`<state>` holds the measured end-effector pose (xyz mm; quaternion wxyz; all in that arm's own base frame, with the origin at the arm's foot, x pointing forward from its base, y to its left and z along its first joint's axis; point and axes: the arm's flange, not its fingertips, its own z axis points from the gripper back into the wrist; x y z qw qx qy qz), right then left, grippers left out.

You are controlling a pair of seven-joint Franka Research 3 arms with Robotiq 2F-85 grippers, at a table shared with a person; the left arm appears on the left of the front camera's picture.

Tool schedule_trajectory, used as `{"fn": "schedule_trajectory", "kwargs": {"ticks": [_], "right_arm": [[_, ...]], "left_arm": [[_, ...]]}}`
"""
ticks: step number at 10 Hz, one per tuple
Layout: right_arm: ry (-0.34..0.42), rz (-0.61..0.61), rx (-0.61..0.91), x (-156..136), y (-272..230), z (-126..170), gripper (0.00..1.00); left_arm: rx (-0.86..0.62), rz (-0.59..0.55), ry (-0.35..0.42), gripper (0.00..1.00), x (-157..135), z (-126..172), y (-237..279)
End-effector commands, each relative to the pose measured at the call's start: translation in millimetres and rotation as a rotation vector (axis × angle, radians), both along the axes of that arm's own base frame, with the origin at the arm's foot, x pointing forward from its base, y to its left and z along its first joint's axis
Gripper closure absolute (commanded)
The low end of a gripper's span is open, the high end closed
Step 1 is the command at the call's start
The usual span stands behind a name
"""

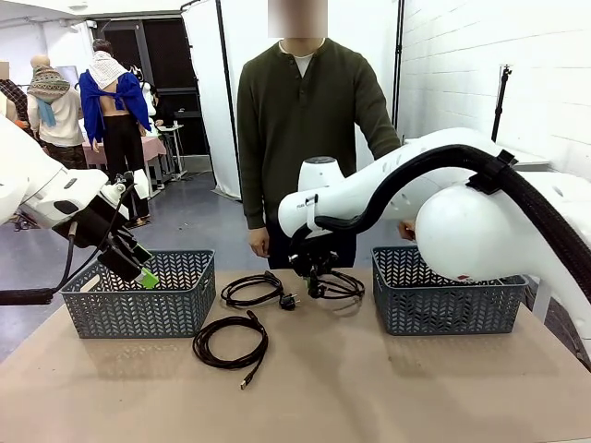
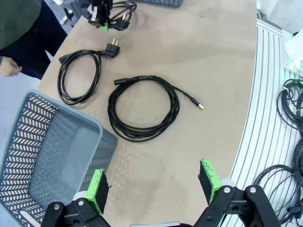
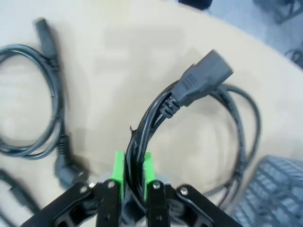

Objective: Organize the cables according to human instructions.
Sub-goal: Pick up a bundle of cables and place it in the basket indicated by the human.

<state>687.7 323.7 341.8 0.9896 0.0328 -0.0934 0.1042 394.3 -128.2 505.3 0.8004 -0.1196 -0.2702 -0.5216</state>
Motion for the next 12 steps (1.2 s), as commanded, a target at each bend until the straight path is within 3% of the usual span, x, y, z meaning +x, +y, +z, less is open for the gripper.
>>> {"fn": "schedule_trajectory", "kwargs": {"ticks": [1, 3, 6, 9, 12], "right_arm": [[-0.009, 0.095, 0.016, -4.6, -3.8, 29.9, 1.0], [0.045, 0.277, 0.041, -14.1, -2.6, 59.4, 1.0], [0.14, 0.701, 0.016, -35.8, -11.5, 105.1, 1.0], [0.191, 1.051, -0.061, -51.9, -30.8, 133.3, 1.0], [0.189, 1.242, -0.088, -62.7, -37.9, 136.6, 1.0]], "left_arm": [[-0.017, -0.02, -0.001, 0.0, 3.2, -0.2, 3.7], [-0.017, -0.02, -0.001, 0.0, 3.2, -0.2, 3.7], [-0.017, -0.02, -0.001, 0.0, 3.2, -0.2, 3.7], [-0.017, -0.02, -0.001, 0.0, 3.2, -0.2, 3.7], [-0.017, -0.02, -0.001, 0.0, 3.2, -0.2, 3.7]]}}
